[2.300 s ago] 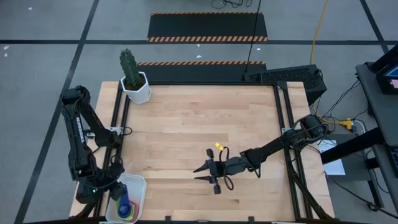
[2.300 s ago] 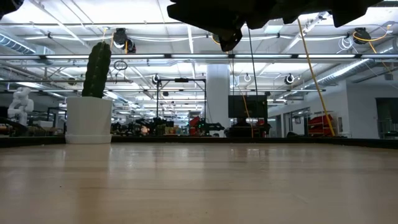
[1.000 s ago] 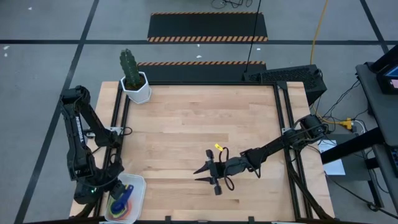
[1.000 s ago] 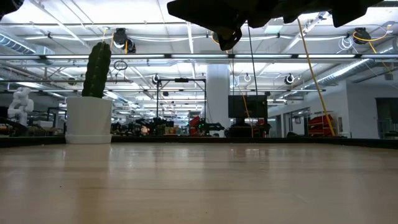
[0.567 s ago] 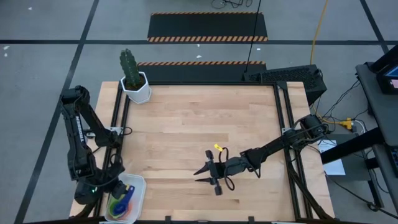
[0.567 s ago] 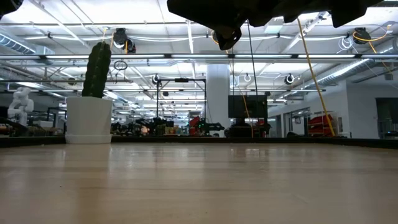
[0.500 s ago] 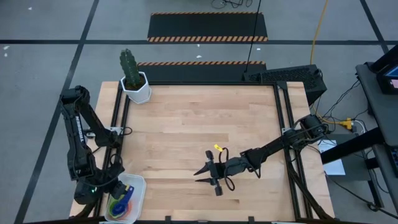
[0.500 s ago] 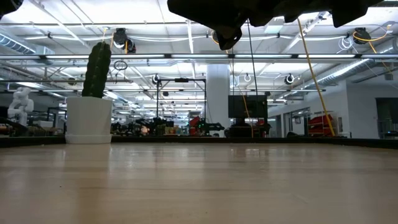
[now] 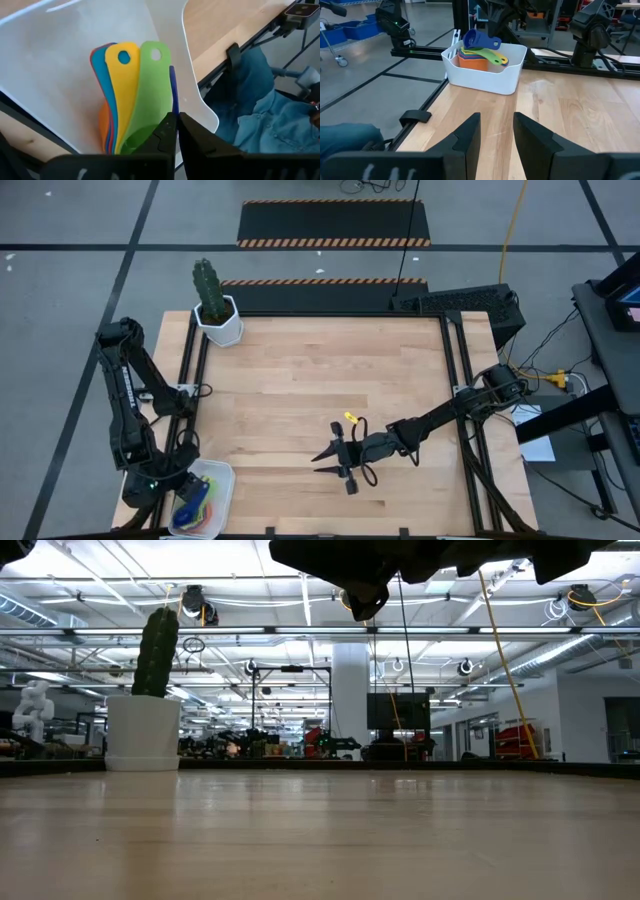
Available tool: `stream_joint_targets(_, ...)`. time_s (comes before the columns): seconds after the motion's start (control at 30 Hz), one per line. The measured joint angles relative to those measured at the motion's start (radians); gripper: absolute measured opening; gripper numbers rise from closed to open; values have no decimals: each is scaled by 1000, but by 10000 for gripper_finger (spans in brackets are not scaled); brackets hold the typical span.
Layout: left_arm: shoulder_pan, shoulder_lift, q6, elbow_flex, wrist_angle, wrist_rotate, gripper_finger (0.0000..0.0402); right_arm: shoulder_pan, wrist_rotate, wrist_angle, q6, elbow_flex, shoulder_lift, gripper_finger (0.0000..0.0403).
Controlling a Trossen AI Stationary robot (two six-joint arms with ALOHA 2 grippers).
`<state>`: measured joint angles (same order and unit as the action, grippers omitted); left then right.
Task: Nest measuring cups in basket
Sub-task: Stack the dark blue measuring cup on top of the green measuring cup into the white bin
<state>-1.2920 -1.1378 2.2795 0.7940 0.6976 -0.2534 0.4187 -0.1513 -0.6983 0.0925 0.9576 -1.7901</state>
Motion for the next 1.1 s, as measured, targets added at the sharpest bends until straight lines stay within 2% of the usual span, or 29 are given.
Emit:
stream_joint_targets(0.2, 4, 0, -3, 0, 4, -16, 30, 0, 0, 0, 0, 0, 0, 109)
stream_joint_targets(0.47, 3, 0, -11, 0, 55, -16, 112, 0, 0, 0, 0, 0, 0, 109)
stream_joint_targets(0.63, 13, 0, -28, 0, 77, -46, 139, 0, 0, 0, 0, 0, 0, 109)
stream_joint_targets(0.77, 56, 0, -166, 0, 18, -151, 134, 0, 0, 0, -6, 0, 0, 109)
stream_joint_targets(0.83, 96, -15, -282, 1, -59, -204, 124, 0, 0, 0, -8, 0, 0, 109)
stream_joint_targets(0.9, 147, -52, -407, 1, -163, -213, 111, 0, 0, 1, -8, 0, 0, 109)
stream_joint_targets(1.0, 226, -140, -556, 1, -319, -101, 88, 0, 0, 3, -11, 0, 0, 109)
stream_joint_targets(1.1, 274, -231, -578, 1, -383, 29, 63, 0, -1, 7, -19, 0, 0, 110)
